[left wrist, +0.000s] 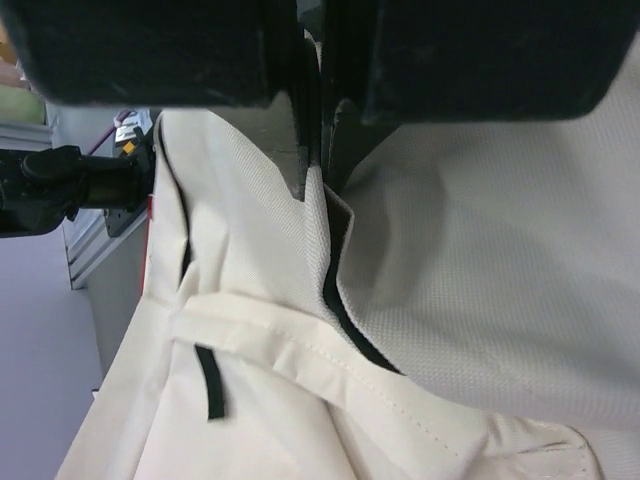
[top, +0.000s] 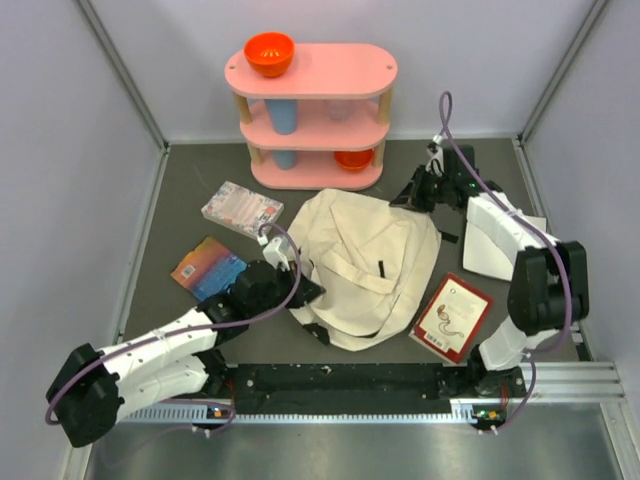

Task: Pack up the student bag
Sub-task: Adjust the student bag at the center of the board.

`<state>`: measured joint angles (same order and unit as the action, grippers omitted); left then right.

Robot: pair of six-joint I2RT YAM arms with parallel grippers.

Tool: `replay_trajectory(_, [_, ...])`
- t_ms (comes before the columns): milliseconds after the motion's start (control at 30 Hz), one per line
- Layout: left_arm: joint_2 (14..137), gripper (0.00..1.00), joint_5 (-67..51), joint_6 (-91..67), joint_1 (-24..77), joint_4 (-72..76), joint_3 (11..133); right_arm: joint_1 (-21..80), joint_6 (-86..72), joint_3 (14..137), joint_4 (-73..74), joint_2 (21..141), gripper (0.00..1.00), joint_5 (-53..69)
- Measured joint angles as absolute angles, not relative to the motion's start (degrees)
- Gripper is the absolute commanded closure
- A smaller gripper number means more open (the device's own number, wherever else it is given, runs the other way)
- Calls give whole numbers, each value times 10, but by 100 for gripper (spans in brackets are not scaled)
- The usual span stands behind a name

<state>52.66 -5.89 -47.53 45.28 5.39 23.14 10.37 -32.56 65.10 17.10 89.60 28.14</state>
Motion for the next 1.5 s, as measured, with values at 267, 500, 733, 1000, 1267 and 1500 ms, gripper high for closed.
replay_trajectory(267, [567,47,-17,-536,503,116,220,142,-298,867,199,1048,42,255])
replay_trajectory(500, [582,24,-23,-555,530,116,215,124,-262,846,238,1028,25,146])
replay_trajectory(733, [414,2,63,-488,533,-44,243,85,-262,655,259,871,23,88])
replay_trajectory(1000, [308,2,263,-382,500,-156,299,86,-307,462,218,781,23,83])
replay_trajectory(1267, [491,2,165,-321,343,-175,323,86,-328,394,173,782,23,91])
replay_trajectory(1500, [599,2,9,-304,268,-110,316,86,-340,374,126,796,23,131])
